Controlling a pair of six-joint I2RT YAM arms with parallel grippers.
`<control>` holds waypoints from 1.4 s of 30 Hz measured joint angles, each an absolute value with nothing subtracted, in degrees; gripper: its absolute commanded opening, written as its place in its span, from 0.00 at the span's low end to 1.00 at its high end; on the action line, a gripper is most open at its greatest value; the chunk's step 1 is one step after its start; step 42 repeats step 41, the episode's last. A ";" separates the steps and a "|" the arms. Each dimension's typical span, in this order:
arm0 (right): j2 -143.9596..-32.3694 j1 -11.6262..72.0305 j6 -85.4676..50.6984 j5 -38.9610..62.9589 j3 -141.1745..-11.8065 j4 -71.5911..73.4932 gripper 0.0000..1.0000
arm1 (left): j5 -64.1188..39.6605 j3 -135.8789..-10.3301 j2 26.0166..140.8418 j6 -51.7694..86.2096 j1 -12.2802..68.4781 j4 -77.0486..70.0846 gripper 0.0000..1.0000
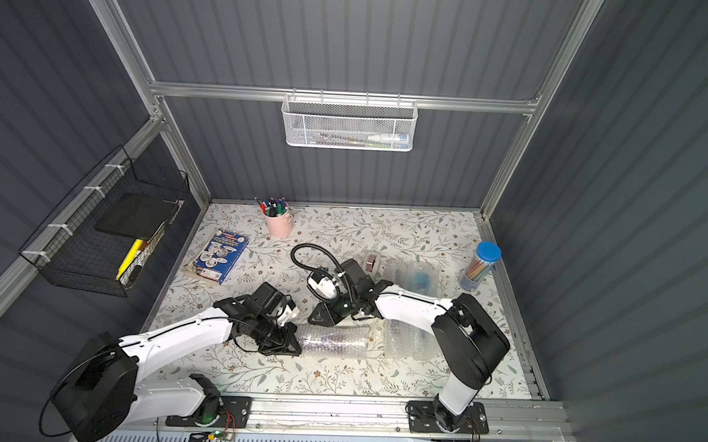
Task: Wrap wine bottles in bubble wrap
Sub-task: Stick the tape on the bubble wrap, then reset both arms
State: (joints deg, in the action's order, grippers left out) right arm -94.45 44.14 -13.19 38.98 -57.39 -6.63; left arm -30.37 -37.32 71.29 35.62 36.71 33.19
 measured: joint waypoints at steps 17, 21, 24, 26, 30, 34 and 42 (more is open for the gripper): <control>-68.95 23.24 2.15 16.23 -56.36 -21.34 0.99 | -0.47 -61.84 70.28 19.40 23.24 38.30 0.99; -63.75 12.01 2.11 12.38 -51.09 -19.57 0.99 | 5.87 -57.78 72.05 15.25 15.88 26.57 0.99; -63.48 4.47 1.80 10.39 -47.68 -17.06 0.99 | 9.52 -55.22 77.82 13.45 12.25 17.96 0.99; -63.61 1.19 1.30 9.98 -45.15 -14.94 0.99 | 11.42 -53.39 81.84 12.73 11.49 13.10 0.99; -65.63 -3.31 0.60 9.65 -40.53 -8.43 0.99 | 15.00 -49.19 87.72 11.09 9.89 3.90 0.99; -70.63 -6.04 0.34 9.10 -39.16 -1.45 0.99 | 16.16 -45.19 88.92 10.11 7.77 -4.67 0.99; -76.77 -7.20 0.49 7.01 -36.67 8.56 0.99 | 13.78 -44.99 92.62 7.86 4.80 -13.02 0.99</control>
